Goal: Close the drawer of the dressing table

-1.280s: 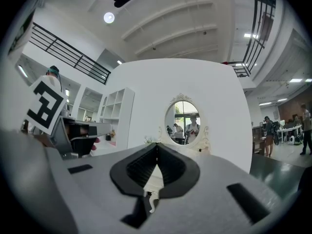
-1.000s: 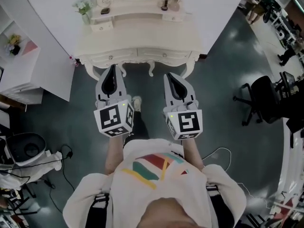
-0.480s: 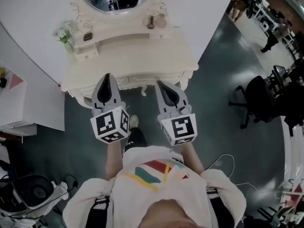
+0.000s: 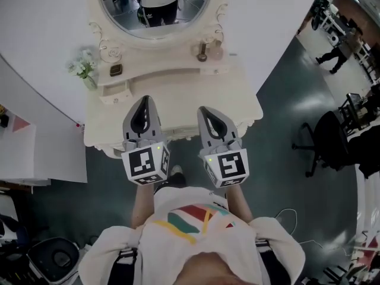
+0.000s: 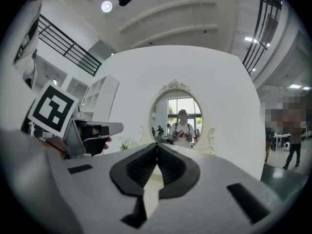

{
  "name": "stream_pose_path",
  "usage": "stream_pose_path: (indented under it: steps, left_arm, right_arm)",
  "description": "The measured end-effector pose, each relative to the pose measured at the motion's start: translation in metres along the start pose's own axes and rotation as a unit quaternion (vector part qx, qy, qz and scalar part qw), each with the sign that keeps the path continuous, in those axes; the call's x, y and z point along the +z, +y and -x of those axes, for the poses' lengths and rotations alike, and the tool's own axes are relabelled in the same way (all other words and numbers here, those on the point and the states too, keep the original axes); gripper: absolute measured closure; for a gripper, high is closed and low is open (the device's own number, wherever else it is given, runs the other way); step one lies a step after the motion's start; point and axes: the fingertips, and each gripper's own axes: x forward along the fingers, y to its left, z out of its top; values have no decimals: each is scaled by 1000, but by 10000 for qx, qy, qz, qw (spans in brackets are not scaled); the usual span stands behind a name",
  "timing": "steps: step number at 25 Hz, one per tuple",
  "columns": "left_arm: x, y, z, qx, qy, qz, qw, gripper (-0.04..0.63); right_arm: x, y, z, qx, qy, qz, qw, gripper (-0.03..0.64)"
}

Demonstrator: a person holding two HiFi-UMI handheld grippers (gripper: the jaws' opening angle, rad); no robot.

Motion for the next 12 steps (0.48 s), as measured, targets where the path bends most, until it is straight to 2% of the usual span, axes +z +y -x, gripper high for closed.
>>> stream_pose_path:
  steps: [6,12]
  left_arm:
    - [6,39,-75,-183,-166,-91,9997,588]
    - [3,59,-119,-287,-206,-131,9993,588]
  right_arm:
    - [13,-8,-89,-31,-121,9,9999,617]
    - [19,-11,-135,112,-142,69,9998,617]
